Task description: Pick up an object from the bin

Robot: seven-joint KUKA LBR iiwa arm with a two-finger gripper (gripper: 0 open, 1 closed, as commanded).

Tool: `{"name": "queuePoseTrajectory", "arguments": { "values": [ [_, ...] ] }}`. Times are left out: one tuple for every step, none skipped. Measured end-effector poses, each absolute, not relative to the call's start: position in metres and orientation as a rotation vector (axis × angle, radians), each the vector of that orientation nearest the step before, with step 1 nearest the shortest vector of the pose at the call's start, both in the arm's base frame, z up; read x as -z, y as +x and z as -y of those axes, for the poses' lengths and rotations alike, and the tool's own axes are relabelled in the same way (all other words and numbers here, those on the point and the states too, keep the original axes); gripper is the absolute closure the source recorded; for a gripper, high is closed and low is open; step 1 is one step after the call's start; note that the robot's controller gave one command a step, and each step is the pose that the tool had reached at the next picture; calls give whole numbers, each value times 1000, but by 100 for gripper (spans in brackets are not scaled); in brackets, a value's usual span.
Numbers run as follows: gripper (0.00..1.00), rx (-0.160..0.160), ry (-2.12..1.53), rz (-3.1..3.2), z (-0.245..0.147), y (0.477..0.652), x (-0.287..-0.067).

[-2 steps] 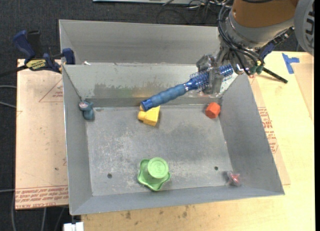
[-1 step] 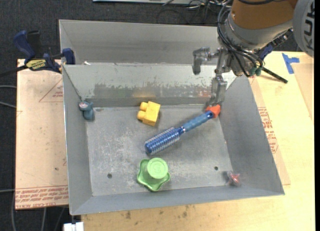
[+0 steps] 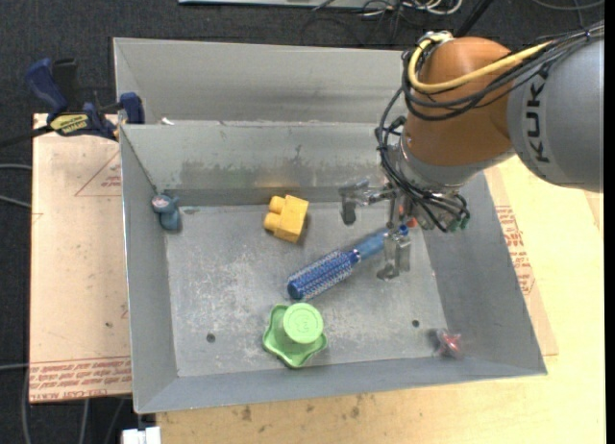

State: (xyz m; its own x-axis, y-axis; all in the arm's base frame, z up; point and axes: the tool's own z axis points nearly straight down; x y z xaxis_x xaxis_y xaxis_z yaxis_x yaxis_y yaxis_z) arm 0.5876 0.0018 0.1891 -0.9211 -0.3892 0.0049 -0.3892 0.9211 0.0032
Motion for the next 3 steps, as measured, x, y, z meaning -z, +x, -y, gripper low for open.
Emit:
{"name": "queuePoseTrajectory", "arguments": {
  "values": [
    [0, 4, 620, 3076, 21, 616, -65],
    [100, 2, 623, 3082, 21, 617, -71],
    [100, 0, 621, 3089, -1, 586, -178]
  ]
}}
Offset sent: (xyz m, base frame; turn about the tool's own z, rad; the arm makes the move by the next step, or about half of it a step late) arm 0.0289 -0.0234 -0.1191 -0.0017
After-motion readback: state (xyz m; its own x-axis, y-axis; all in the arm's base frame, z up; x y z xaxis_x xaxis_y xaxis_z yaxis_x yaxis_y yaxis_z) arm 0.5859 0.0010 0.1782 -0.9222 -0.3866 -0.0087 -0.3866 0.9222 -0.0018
